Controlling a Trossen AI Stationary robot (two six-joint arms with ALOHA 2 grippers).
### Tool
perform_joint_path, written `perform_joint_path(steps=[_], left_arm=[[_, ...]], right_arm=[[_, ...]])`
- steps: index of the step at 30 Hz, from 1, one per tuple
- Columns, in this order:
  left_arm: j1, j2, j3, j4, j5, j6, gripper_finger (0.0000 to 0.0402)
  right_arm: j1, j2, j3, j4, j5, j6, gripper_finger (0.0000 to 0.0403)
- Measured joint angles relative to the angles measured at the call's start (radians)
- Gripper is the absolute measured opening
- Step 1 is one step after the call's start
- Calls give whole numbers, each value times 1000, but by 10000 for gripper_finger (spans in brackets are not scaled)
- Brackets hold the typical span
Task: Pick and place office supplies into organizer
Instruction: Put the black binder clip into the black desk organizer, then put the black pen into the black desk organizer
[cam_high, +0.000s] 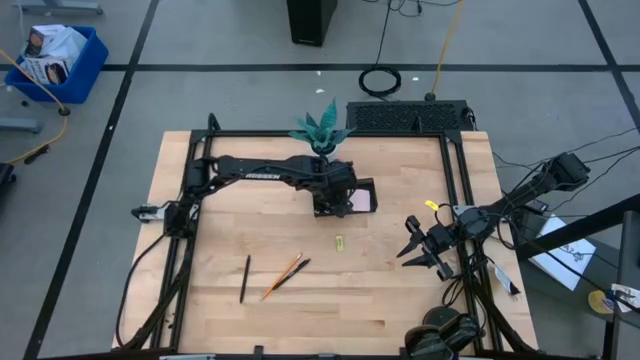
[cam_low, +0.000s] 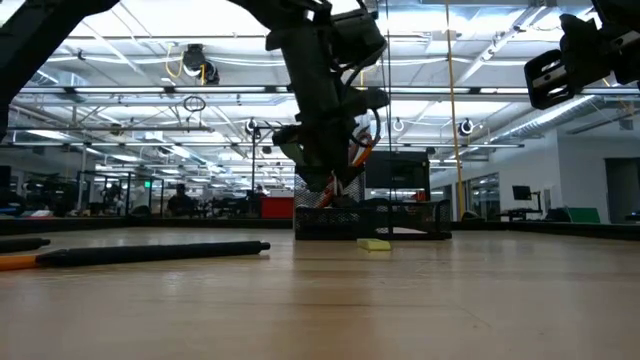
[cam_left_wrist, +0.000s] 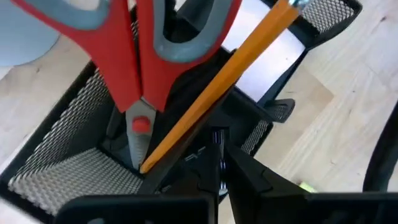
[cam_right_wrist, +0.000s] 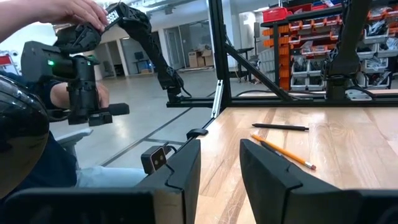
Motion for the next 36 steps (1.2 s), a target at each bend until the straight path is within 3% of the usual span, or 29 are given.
perform_joint_path(steps=[7,18,23,32,36], left_arm=[[5,-3,0,7,-12,-36,10],[11,10,0,16,-17,-34,143],[11,10,0,38,-14,-37,180],[-39,6,0,13,65,-20,187],[-79,-5,0,-34,69,87,187]], right_arm=[[0,0,0,0,0,0,102],[0,0,0,0,0,0,102],[0,0,0,0,0,0,102],[0,0,0,0,0,0,102],[0,0,0,0,0,0,102]])
